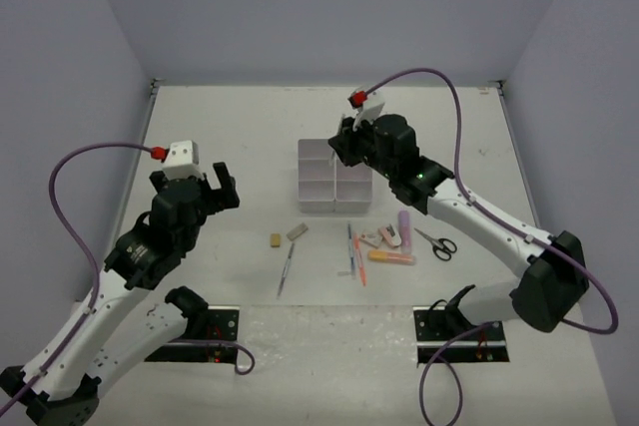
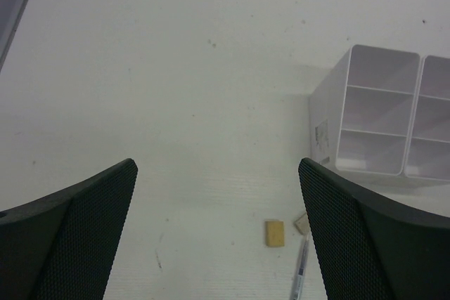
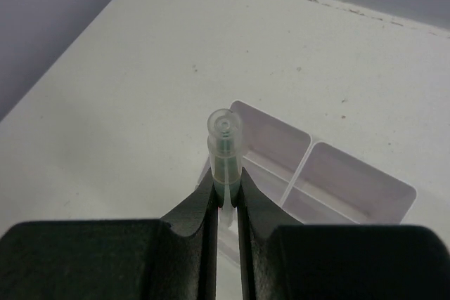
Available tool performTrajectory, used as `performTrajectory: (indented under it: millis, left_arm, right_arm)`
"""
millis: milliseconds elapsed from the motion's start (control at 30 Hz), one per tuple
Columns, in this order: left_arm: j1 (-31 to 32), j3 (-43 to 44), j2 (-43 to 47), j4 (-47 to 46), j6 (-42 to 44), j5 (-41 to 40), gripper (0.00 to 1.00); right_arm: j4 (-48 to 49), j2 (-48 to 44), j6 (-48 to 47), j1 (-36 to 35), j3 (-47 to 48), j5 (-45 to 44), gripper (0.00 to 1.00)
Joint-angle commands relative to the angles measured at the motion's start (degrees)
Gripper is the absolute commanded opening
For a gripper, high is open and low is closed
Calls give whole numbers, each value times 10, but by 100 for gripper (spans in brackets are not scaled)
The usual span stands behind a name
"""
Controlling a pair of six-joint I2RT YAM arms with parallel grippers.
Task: Sort the stationery into containers
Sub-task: Place the pen in the storage box.
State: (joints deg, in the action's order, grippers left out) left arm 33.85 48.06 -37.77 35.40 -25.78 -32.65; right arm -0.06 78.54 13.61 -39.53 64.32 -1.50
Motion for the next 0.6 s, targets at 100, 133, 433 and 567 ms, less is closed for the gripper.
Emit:
performTrajectory:
  millis: [100,133,433,567]
  left_arm:
    - [-10,-7,-41,-38,27,68,100]
    - [-10,-7,-47,-37,28,71,100]
    - [-13,-8,-46,-37,28,67,100]
    - [-13,-10,-50,-45,34,86,100]
  right_arm:
    - [13,103,-42,7,111,-40,0]
    - [19,113,-44,7,116,-46,0]
    - [53,193,-63,7,163,-71,0]
    - [80,208,-59,6,155,-66,0]
